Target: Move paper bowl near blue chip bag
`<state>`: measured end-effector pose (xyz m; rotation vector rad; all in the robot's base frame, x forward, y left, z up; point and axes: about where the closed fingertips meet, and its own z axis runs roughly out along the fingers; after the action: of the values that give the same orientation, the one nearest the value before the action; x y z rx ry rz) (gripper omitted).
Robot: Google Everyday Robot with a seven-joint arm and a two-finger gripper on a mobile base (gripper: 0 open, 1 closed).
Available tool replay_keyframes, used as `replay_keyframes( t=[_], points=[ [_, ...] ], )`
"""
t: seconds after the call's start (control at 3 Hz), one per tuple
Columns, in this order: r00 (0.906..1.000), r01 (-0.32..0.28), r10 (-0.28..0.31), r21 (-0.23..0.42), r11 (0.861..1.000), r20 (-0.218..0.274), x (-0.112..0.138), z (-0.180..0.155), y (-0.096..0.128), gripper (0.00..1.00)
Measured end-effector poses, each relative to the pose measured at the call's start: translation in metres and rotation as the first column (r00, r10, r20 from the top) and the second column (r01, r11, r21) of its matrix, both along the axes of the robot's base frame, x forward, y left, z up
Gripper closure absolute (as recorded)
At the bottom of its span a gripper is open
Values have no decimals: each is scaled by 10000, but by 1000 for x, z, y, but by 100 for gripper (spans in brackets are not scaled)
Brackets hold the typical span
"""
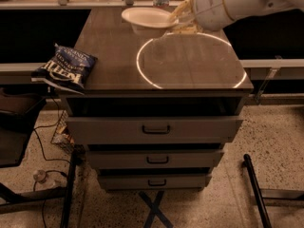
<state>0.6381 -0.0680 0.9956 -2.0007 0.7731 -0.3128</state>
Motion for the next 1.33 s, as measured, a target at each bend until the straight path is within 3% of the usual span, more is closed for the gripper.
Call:
replay_keyframes(
  t=[0.33, 0.67, 1.0, 1.33],
  points=[
    [9986, 421, -467, -1574, 9866, -259, -8, -59, 11, 100],
    [9951, 985, -980, -2105, 9726, 128, -4, -85, 17, 100],
    [9917, 1232, -1132, -1957, 9729, 618, -1, -96, 30, 100],
    [9895, 1068, -914, -1395, 9845, 1123, -5, -86, 46, 100]
  ],
)
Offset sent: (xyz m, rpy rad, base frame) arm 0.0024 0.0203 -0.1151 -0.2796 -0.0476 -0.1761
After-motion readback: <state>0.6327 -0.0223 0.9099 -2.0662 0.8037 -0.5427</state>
